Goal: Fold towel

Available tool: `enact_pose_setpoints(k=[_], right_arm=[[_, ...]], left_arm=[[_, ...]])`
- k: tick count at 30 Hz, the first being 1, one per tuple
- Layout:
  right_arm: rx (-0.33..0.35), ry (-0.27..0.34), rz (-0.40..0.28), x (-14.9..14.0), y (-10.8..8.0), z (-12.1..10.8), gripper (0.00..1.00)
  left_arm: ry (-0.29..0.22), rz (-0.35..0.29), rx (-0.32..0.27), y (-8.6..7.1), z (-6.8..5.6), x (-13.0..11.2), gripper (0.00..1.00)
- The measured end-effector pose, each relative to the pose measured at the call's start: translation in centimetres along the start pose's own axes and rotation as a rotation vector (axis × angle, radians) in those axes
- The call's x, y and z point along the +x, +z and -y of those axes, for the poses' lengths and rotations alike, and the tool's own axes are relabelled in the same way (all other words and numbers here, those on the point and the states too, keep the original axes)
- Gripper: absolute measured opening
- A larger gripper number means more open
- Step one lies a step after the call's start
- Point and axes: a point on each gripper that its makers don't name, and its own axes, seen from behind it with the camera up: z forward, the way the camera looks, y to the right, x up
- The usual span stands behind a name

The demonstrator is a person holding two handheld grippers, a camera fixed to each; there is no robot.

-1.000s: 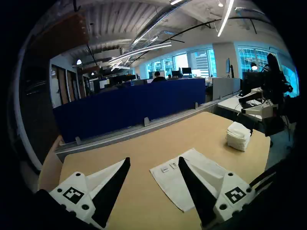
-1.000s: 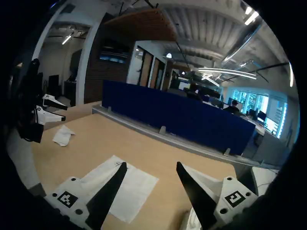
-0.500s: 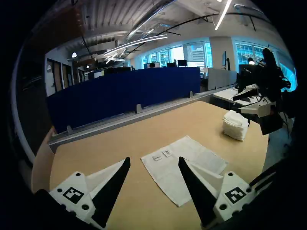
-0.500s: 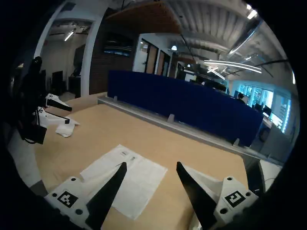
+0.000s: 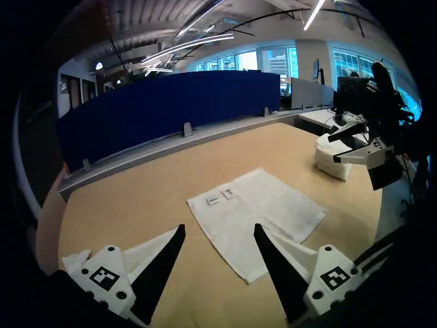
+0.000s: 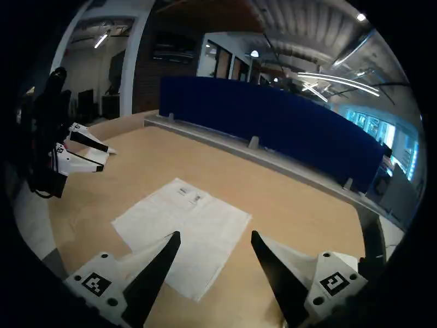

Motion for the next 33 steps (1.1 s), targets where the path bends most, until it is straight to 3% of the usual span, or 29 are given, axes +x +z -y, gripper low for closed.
enact_pose_setpoints(k=[13,26,33], right_arm=[[0.036,0.001,0.115,-6.3,2.2,1.3,1.0],[0.071,0.001,0.21,-11.4,3.0,2.4,1.0],[0.087,-0.005,0.252,-13.6,3.0,2.8,1.0]], left_arm=[[0.023,0.107,-0.064,2.7,-2.2,-5.7,0.93],[0.041,0.219,-0.127,4.7,-4.4,-11.1,0.93],[0.046,0.257,-0.15,5.4,-5.0,-12.8,0.94]])
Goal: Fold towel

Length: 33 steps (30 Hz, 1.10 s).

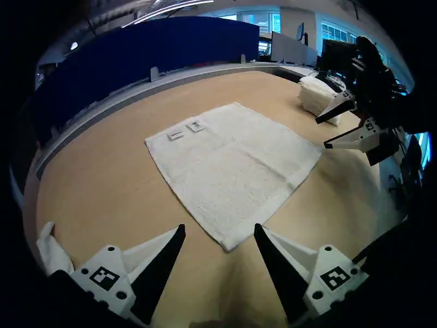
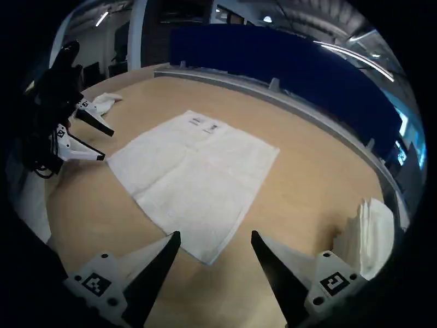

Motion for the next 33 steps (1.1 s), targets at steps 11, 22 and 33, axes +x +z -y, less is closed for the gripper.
enact_pose_setpoints(k=[11,22,33], right_arm=[[0.01,0.01,0.037,-1.8,0.6,0.1,0.99],[0.042,0.011,0.07,-3.0,1.1,0.5,0.89],[0.062,0.009,0.078,-3.5,1.5,0.5,0.7]], left_arm=[[0.004,0.049,-0.013,1.2,-0.5,-1.4,0.93],[0.014,0.076,-0.016,1.7,-1.1,-1.8,0.93],[0.005,0.086,-0.012,1.8,-2.0,-2.2,0.75]])
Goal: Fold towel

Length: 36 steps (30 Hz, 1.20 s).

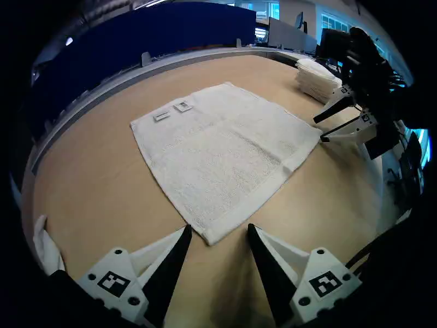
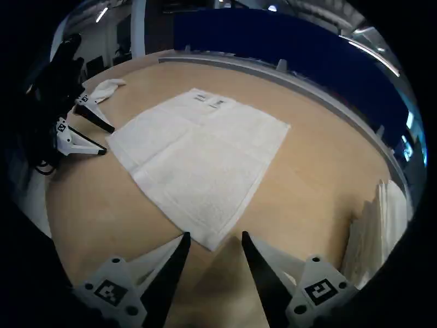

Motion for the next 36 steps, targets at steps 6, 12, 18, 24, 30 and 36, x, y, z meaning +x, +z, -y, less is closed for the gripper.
enact_pose_setpoints(k=[6,12,18,24,30,36], right_arm=[[0.015,0.003,0.004,-0.2,0.06,0.31,0.65],[0.035,0.008,0.007,-0.32,0.02,0.7,0.54],[0.048,0.016,0.011,-0.34,-0.1,0.92,0.39],[0.051,0.013,0.017,-0.36,-0.16,0.81,0.25],[0.045,0.019,0.02,-0.38,-0.21,0.81,0.2],[0.042,0.022,0.026,-0.4,-0.35,0.89,0.17]], left_arm=[[-0.014,0.003,0.005,0.07,-0.12,-0.1,0.72],[-0.018,0.006,0.007,0.25,-0.19,-0.23,0.69],[-0.026,0.014,0.015,0.0,-0.05,-0.35,0.58],[-0.033,0.025,0.016,-0.18,0.2,-0.42,0.51],[-0.039,0.036,0.031,-0.37,0.49,-0.66,0.26],[-0.054,0.042,0.034,-0.3,0.65,-0.69,0.19]])
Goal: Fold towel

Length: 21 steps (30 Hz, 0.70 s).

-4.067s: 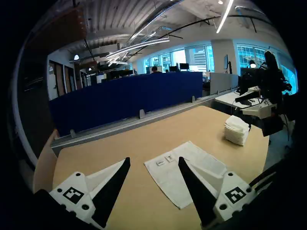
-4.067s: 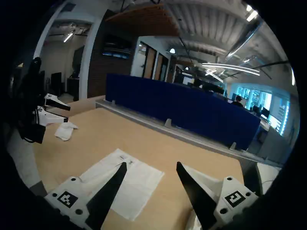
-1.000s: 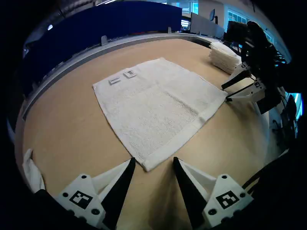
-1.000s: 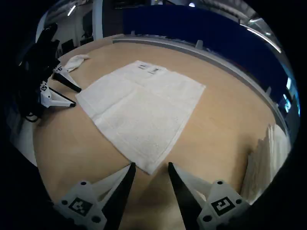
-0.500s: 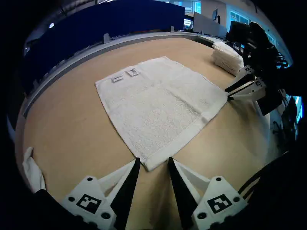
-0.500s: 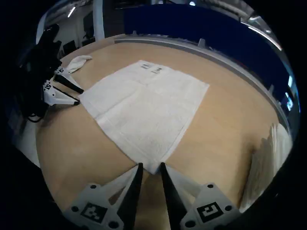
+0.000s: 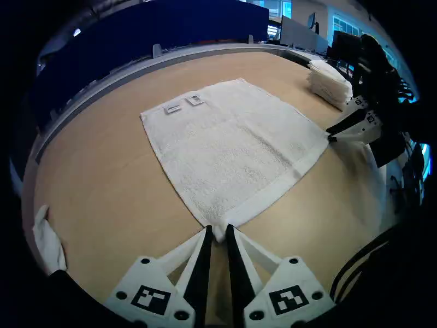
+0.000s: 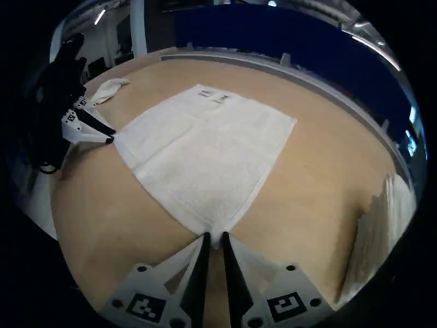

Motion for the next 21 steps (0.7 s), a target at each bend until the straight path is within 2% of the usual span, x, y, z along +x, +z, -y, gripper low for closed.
enact_pose_setpoints(k=[5,12,21], right_arm=[[-0.001,0.008,-0.006,0.3,-0.2,0.0,0.16],[-0.005,0.012,-0.024,1.0,-0.8,-0.3,0.16],[-0.011,0.005,-0.049,2.6,-1.9,-0.4,0.16]], left_arm=[[-0.007,0.001,-0.005,0.0,-0.2,0.2,0.12],[-0.013,-0.013,-0.007,-0.1,-0.4,0.9,0.11],[-0.022,-0.015,0.004,-1.5,-0.1,1.8,0.11]])
